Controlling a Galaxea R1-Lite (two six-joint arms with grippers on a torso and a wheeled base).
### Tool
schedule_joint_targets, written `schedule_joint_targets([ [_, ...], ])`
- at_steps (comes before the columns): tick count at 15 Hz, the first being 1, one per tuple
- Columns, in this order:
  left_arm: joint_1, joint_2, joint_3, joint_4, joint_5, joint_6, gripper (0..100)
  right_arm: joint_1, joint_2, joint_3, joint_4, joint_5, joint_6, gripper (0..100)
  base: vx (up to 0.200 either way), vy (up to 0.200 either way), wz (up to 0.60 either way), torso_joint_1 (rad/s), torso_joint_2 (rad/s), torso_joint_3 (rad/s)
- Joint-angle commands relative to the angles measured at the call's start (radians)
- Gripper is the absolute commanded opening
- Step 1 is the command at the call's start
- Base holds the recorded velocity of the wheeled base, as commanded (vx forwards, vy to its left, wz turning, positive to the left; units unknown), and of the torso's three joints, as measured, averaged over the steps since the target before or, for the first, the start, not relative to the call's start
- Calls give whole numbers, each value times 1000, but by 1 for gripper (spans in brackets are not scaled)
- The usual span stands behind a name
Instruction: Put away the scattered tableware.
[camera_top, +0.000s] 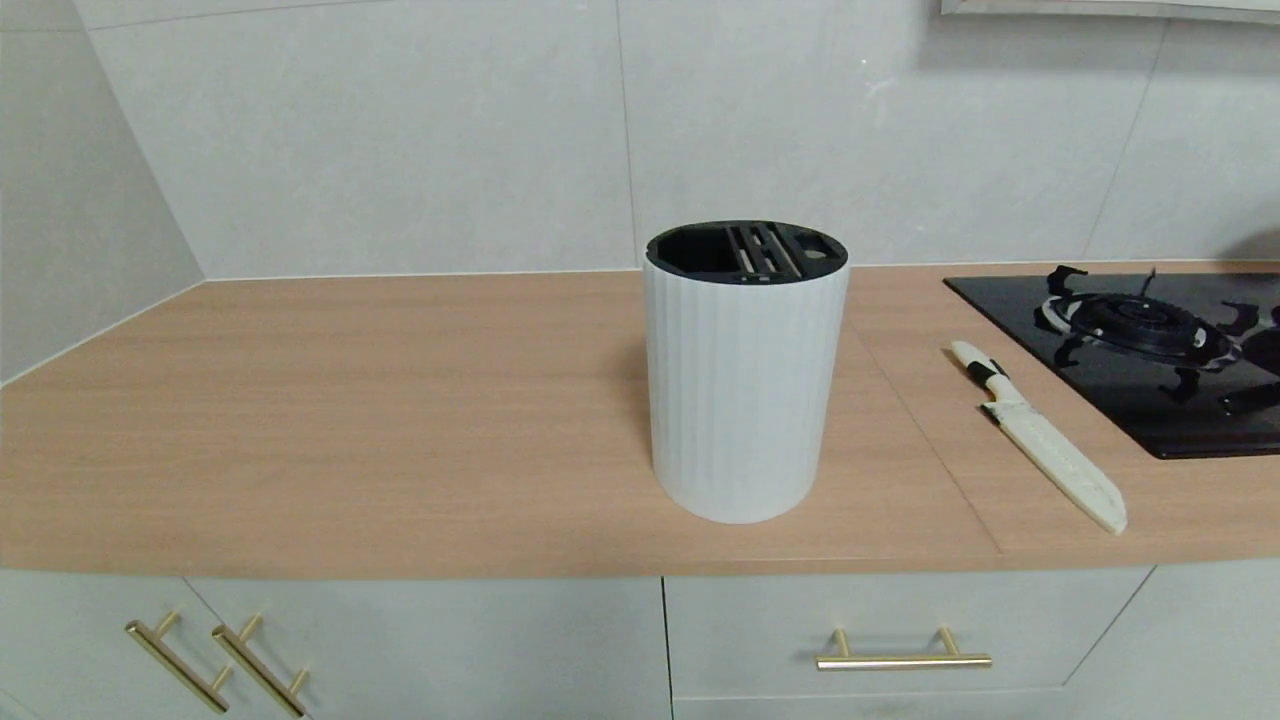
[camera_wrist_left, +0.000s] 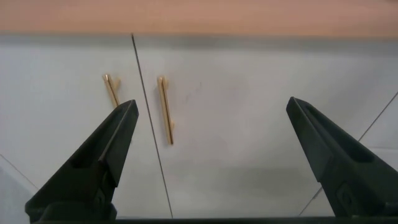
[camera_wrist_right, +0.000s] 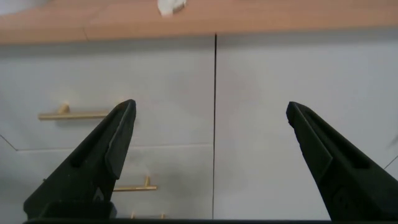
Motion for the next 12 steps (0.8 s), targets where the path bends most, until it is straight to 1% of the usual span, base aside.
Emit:
schedule_joint_targets([
  [1,0,0,0,0,0,-1,100,1,1,0,0,-1,0,100,0,0,0,173,-476,-310],
  [6,0,0,0,0,0,-1,100,0,1,0,0,-1,0,100,0,0,0,184,-492,-303],
  [12,0,0,0,0,0,-1,100,0,1,0,0,-1,0,100,0,0,0,223,-534,-309],
])
